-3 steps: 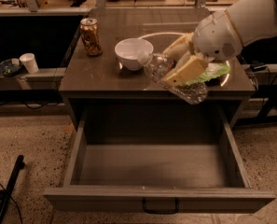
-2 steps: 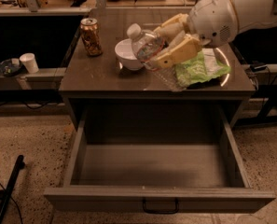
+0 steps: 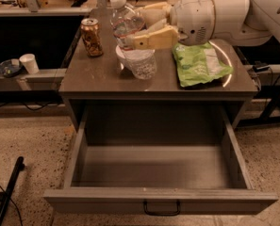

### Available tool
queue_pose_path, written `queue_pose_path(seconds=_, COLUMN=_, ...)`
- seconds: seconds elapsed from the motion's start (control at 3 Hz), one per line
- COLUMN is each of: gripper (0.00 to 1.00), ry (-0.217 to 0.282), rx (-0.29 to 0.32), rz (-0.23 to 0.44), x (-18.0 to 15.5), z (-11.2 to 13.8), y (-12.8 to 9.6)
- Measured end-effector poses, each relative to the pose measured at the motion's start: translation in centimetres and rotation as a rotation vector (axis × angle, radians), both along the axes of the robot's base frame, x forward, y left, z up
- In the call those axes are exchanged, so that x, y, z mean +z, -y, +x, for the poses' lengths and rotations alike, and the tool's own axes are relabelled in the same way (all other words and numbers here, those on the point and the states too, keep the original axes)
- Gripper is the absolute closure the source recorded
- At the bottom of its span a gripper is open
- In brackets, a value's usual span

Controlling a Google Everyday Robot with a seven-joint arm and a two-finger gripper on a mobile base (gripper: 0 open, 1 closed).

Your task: Pick water bottle from top drawer and place on counter

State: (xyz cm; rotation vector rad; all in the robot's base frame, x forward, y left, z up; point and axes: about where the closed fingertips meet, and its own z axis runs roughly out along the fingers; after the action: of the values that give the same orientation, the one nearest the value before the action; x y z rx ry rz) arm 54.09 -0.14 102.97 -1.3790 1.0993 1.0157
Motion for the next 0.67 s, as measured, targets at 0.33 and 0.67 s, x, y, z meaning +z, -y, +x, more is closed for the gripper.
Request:
queue_pose_path(seconds=0.33, gripper=1.00, ry=0.000, rx=0.000, rz=0.000, x=0.00, z=0.00, y=0.00)
queue_pose_path(seconds=0.67, gripper=1.00, ry=0.001, rx=-0.032, rz=0.050, x=-0.37, z=-0.56, y=0.79)
